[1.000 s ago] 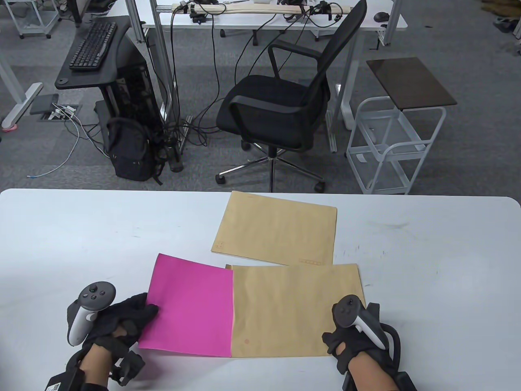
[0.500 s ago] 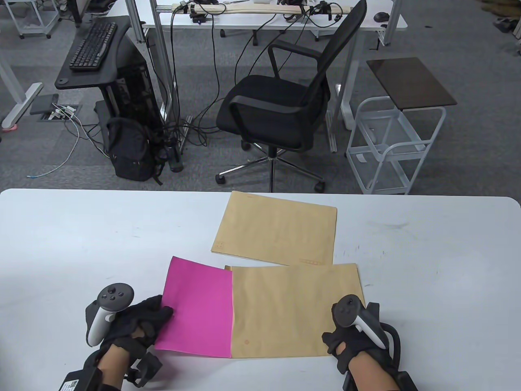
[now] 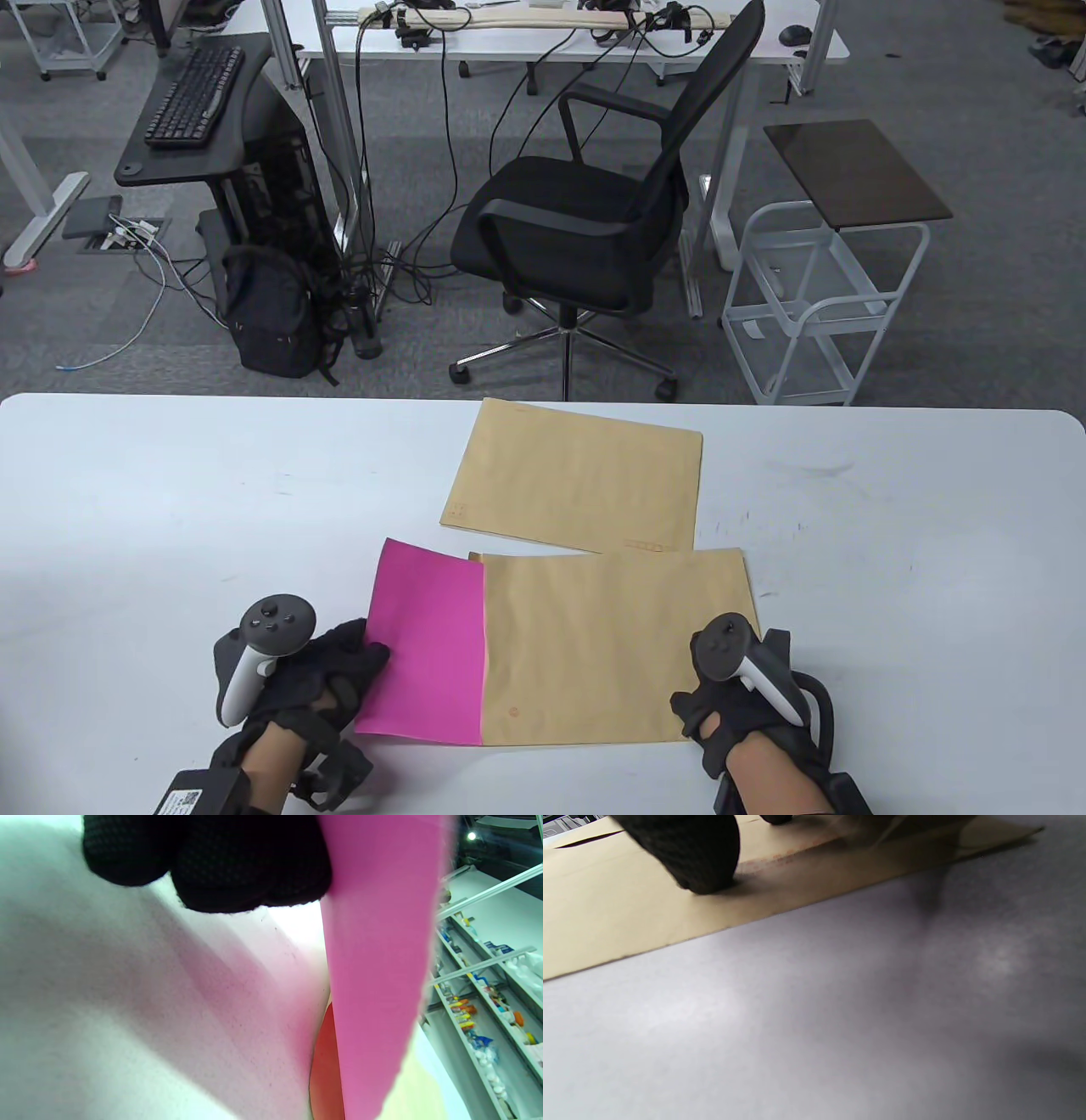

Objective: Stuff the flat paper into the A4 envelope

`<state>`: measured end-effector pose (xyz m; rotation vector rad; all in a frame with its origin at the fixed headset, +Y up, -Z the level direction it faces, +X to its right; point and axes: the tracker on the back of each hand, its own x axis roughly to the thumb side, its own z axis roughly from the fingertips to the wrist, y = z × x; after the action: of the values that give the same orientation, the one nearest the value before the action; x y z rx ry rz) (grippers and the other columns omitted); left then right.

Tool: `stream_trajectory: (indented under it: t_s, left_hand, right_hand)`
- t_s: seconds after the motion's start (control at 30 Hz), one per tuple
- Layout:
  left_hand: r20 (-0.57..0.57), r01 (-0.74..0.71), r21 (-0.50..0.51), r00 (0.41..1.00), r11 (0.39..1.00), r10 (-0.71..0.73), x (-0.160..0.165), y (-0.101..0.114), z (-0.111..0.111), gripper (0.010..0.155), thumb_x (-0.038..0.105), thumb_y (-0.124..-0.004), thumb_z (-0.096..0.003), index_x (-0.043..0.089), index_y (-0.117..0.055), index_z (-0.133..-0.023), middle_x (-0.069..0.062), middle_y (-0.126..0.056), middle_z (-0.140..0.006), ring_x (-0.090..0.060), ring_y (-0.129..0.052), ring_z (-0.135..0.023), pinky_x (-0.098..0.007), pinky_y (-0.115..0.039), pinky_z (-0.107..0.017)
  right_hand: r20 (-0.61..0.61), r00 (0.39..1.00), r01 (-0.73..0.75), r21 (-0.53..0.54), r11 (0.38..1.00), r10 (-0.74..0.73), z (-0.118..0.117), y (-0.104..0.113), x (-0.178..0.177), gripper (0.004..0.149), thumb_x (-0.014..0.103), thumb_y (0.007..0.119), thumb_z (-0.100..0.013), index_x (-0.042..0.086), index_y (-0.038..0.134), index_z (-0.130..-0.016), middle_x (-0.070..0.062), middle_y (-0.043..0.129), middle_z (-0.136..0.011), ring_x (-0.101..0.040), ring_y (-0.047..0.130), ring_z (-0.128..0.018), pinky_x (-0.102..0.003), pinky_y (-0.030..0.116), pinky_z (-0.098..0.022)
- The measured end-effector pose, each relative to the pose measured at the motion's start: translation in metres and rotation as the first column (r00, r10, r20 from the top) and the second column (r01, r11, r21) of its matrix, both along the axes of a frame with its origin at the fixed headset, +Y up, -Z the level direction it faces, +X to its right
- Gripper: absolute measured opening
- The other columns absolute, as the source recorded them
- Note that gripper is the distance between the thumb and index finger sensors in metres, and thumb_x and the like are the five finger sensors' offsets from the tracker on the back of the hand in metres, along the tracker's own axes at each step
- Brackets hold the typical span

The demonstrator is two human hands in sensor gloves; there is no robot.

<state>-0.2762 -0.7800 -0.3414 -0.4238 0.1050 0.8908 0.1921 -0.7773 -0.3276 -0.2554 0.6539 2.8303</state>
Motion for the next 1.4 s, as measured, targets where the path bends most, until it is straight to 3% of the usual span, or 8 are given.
stream_trajectory:
  t_s: [1.4]
  left_hand:
    - [0.045, 0.098, -0.1, 0.995, 0.99, -0.094, 0.04, -0.006, -0.013, 0.048, 0.038, -0.069, -0.0482, 0.019, -0.076, -0.091, 0.013, -0.097, -0.059, -0.013, -0.105, -0.04, -0.037, -0.092, -0.04]
  right_hand:
    - [-0.021, 1.0, 0.01, -0.008, 1.0, -0.01, -0.004, 0.0, -0.001, 0.076, 0.054, 0.083, -0.049, 0.033, 0.042, -0.109, -0.006, 0.029, -0.11, -0.045, 0.04, -0.099, -0.062, 0.048, -0.07]
